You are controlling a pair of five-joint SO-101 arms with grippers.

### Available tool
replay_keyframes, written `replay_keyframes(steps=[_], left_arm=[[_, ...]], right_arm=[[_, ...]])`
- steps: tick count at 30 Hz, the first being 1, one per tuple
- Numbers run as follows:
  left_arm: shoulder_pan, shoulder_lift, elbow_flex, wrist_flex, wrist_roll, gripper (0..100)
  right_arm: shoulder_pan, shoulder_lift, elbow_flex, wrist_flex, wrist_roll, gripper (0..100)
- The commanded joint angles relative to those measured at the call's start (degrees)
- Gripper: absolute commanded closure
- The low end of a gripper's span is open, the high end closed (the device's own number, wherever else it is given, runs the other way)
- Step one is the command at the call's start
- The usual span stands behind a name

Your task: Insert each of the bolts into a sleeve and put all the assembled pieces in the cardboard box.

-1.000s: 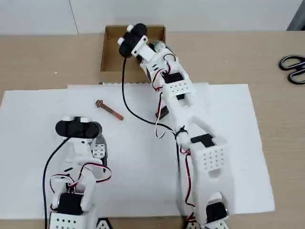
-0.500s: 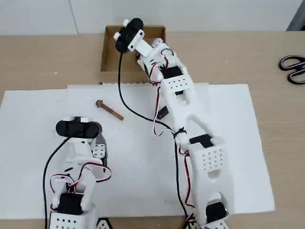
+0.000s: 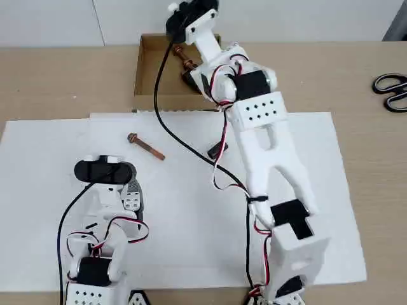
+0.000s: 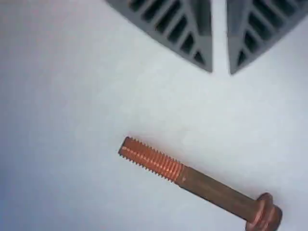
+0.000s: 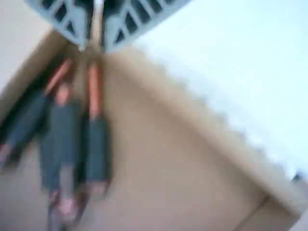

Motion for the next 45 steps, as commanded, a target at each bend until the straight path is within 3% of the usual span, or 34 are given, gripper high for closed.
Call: replay_keyframes(steps=[1,6,12,18,28,37,45], left_arm=[[-0.09,-0.26,-0.31,-1.32,-0.18,99],[-0.09,-0.26,-0.31,-1.32,-0.18,99],[-0.18,-0.26,-0.31,-1.32,-0.18,99],[-0.18,-0.26,-0.31,-1.32,-0.18,99],[-0.18,-0.26,-0.31,-1.23,-0.18,99],[-0.18,-0.26,-0.31,-1.23,-0.26,99],[-0.18,-0.26,-0.31,-1.23,-0.26,99]], right_arm=[[-0.13,-6.81,-3.08,6.11,-4.31,99.5],[-0.13,-12.00,-3.08,18.42,-13.36,99.5],[0.22,-14.64,-2.90,30.64,-30.51,99.5],[-0.13,-14.02,1.58,30.46,-45.45,99.1],[-0.04,0.31,5.80,29.76,-53.10,98.3],[-1.10,6.37,5.71,23.25,-53.71,81.9],[-2.95,10.42,5.71,18.95,-53.63,84.9]])
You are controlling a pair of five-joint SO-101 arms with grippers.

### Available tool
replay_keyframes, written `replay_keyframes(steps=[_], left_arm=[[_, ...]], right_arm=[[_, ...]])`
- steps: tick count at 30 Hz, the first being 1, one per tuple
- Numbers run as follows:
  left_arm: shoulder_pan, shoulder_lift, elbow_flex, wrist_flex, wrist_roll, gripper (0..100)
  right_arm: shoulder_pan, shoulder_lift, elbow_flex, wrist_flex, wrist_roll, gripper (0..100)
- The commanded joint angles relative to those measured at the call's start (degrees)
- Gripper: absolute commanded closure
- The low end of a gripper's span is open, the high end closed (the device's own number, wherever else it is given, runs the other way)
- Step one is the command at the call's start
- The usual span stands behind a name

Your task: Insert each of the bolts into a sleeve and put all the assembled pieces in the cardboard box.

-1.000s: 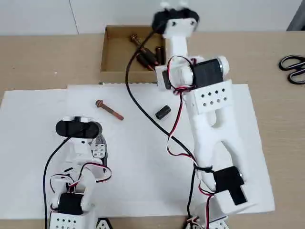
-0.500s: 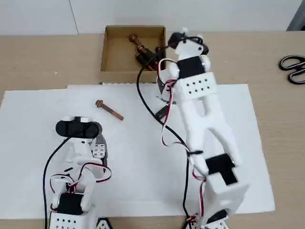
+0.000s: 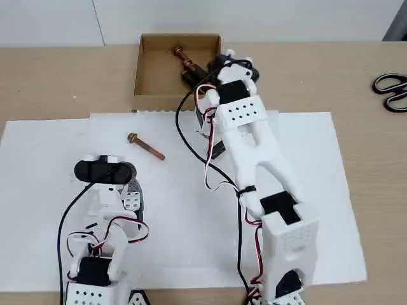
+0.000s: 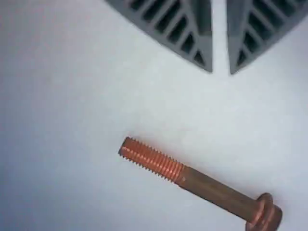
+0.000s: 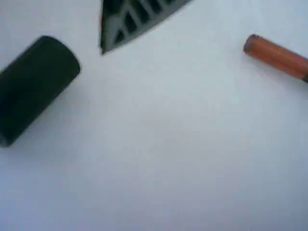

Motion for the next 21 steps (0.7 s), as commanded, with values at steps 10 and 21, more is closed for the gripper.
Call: replay_keyframes(steps=[10,21], left_arm=[[-0.18,-0.26,-0.31,-1.23,-0.26,99],[-0.18,-0.26,-0.31,-1.23,-0.26,99]], right_arm=[[-0.66,4.70,-0.18,-3.21,-0.18,84.8],[-0.57,9.63,-0.18,-5.93,-0.18,84.9]])
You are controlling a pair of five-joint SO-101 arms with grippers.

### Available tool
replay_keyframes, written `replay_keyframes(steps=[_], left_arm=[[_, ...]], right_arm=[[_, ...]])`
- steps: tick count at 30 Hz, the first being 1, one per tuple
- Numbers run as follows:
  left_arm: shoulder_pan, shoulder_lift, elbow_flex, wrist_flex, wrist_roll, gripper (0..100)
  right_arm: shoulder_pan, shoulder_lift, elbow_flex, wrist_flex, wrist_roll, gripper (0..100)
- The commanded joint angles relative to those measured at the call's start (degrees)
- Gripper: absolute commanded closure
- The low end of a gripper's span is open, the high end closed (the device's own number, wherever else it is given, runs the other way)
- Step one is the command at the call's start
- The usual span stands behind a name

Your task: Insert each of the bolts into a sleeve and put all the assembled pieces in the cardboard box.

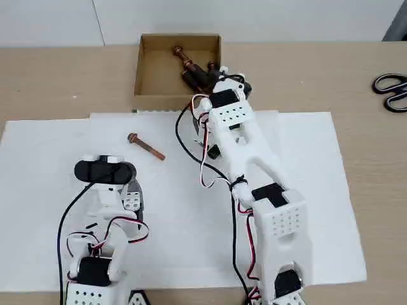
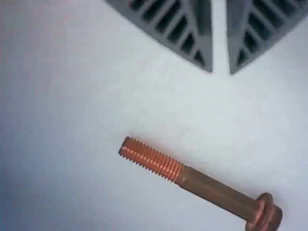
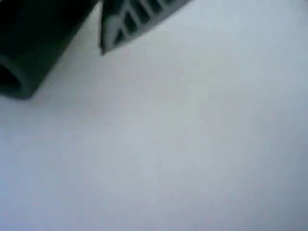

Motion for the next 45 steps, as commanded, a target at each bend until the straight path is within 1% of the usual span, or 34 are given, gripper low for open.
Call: replay_keyframes(steps=[1,3,5,8,10,12,16,19,23,25,29,33,36,40,43,45], left_arm=[[-0.18,-0.26,-0.31,-1.23,-0.26,99],[-0.18,-0.26,-0.31,-1.23,-0.26,99],[-0.18,-0.26,-0.31,-1.23,-0.18,99],[-0.18,-0.26,-0.31,-1.23,-0.18,99],[-0.18,-0.26,-0.31,-1.23,-0.18,99],[-0.18,-0.18,-0.31,-1.23,-0.18,99],[-0.18,-0.18,-0.31,-1.23,-0.35,99],[0.00,-0.09,-0.31,-1.32,-0.62,99],[-0.09,-0.18,-0.31,-1.23,-0.35,99],[-0.18,-0.18,-0.31,-1.23,-0.26,99],[-0.18,-0.18,-0.31,-1.23,-0.44,99],[-0.18,-0.09,-2.07,-0.79,-0.53,99],[-0.18,-0.09,-8.22,4.04,-0.35,99],[-0.18,0.09,-19.38,11.25,-0.44,99],[-0.18,0.88,-26.59,17.14,-0.44,99],[-0.18,4.31,-31.08,19.96,-0.44,99]], right_arm=[[-0.40,0.40,-0.18,-1.71,-0.18,84.9],[-0.40,1.36,-0.18,-1.98,-0.18,85.0],[-0.40,2.24,-0.18,-1.98,-0.18,87.9],[-0.31,2.86,-0.18,-1.98,-0.18,99.8],[-0.31,2.68,-0.18,-1.80,-0.18,98.2],[0.04,1.89,-0.97,-1.45,-0.18,99.8],[0.57,-2.07,-4.57,1.19,1.05,99.5],[0.75,-6.55,-8.88,5.41,3.16,99.5],[1.36,-14.46,-12.66,13.32,3.52,99.5],[1.98,-19.12,-12.75,15.52,3.52,99.5],[5.93,-29.32,-12.57,15.69,3.96,99.5],[10.33,-36.70,-11.08,15.69,7.38,99.5],[15.08,-41.01,-8.09,15.78,8.35,99.5],[20.70,-47.87,-1.58,15.87,9.49,99.5],[22.29,-54.73,4.66,15.69,9.49,99.5],[22.46,-58.95,10.20,15.69,9.23,99.5]])
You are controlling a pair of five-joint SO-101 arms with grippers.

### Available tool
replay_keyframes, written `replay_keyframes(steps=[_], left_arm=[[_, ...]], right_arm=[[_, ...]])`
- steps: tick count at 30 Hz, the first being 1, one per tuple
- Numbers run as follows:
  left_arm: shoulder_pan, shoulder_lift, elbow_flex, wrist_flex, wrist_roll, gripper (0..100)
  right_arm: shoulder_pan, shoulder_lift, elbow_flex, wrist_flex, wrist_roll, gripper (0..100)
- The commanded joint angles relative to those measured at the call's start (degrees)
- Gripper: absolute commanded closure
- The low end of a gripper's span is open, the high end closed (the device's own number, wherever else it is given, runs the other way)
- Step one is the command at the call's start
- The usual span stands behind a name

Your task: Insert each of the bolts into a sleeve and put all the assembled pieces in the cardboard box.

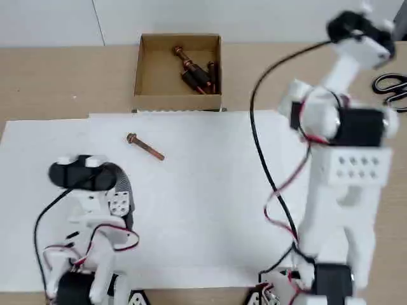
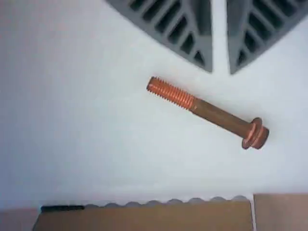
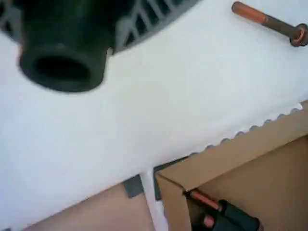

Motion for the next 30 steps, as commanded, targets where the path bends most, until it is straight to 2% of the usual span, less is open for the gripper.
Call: replay_keyframes(steps=[1,7,13,18,21,24,30], left_arm=[[-0.18,6.15,-9.80,4.22,-0.26,99],[-0.18,26.99,-26.68,4.48,0.35,99],[-0.18,47.38,-41.27,4.57,5.98,99],[-0.18,63.91,-49.98,4.22,16.88,99],[0.18,74.46,-55.96,5.36,21.27,99],[-0.09,84.75,-62.99,8.53,25.85,99],[-0.18,103.03,-76.35,18.11,41.93,99]], right_arm=[[1.01,-9.36,8.09,0.04,0.35,99.5],[1.19,-20.62,23.74,-0.57,0.26,99.5],[5.58,-31.25,36.84,-4.00,0.53,99.5],[11.30,-38.99,45.63,-3.38,1.14,99.5],[14.64,-43.91,49.58,-3.74,4.84,99.5],[17.19,-48.66,51.60,-3.91,8.26,99.5],[20.00,-55.60,54.68,-3.47,12.48,99.5]])
